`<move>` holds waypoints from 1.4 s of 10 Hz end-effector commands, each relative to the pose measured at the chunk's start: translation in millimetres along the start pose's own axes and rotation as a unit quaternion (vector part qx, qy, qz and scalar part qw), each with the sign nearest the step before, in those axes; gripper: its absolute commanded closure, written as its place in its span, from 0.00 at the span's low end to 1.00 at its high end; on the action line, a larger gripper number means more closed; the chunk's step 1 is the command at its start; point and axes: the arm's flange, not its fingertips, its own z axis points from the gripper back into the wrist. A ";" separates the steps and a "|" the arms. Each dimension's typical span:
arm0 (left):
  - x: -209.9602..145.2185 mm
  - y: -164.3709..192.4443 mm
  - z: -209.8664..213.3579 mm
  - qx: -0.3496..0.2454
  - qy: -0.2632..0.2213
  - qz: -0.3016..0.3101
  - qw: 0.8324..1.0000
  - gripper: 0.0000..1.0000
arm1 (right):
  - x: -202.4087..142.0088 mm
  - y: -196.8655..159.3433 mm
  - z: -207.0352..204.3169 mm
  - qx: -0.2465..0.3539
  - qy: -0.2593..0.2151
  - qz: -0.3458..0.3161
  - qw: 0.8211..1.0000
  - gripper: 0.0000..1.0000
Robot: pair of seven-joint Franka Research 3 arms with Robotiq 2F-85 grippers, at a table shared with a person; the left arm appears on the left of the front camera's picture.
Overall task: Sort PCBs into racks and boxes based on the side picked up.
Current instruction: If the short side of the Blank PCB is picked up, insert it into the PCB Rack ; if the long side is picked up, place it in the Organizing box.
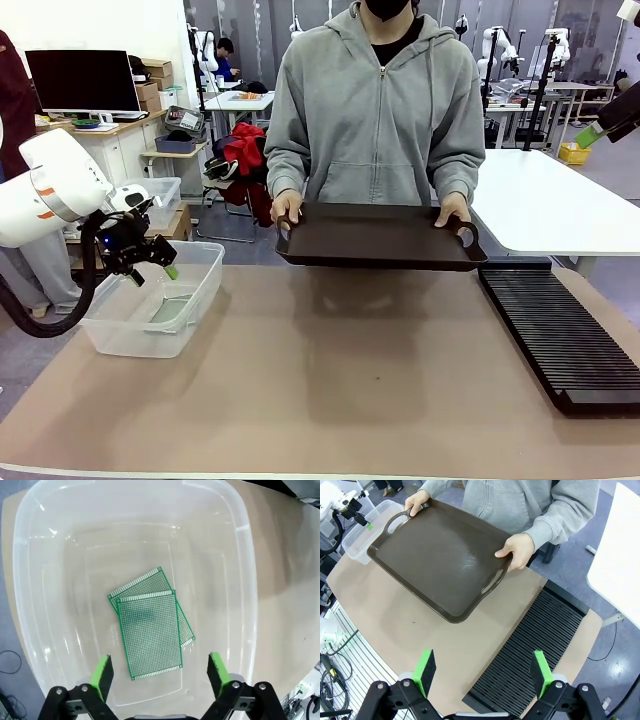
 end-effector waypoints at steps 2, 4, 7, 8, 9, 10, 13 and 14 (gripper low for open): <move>2.8 -12.7 15.8 0.014 -0.015 -0.030 0.999 0.00 | -0.5 0.1 -1.2 0.001 0.001 0.000 1.000 0.00; 4.9 -11.1 13.4 0.007 -0.009 -0.019 1.000 0.00 | -0.5 0.1 -1.2 0.001 0.001 0.000 1.000 0.00; 4.9 -11.1 13.4 0.007 -0.009 -0.019 1.000 0.00 | -0.5 0.1 -1.2 0.001 0.001 0.000 1.000 0.00; 4.9 -11.1 13.4 0.007 -0.009 -0.019 1.000 0.00 | -0.5 0.1 -1.2 0.001 0.001 0.000 1.000 0.00; 4.9 -11.1 13.4 0.007 -0.009 -0.019 1.000 0.00 | -0.5 0.1 -1.2 0.001 0.001 0.000 1.000 0.00; 6.0 -12.9 14.4 0.007 -0.010 -0.020 1.000 0.00 | -0.5 0.1 -1.2 0.001 0.001 0.000 1.000 0.00; 6.1 -10.3 16.0 0.026 -0.011 -0.028 0.999 0.00 | -0.5 0.1 -1.2 0.001 0.001 0.000 1.000 0.00; 2.9 -11.0 20.1 0.027 -0.012 -0.031 0.999 0.00 | -0.5 0.1 -1.2 0.001 0.001 0.000 1.000 0.00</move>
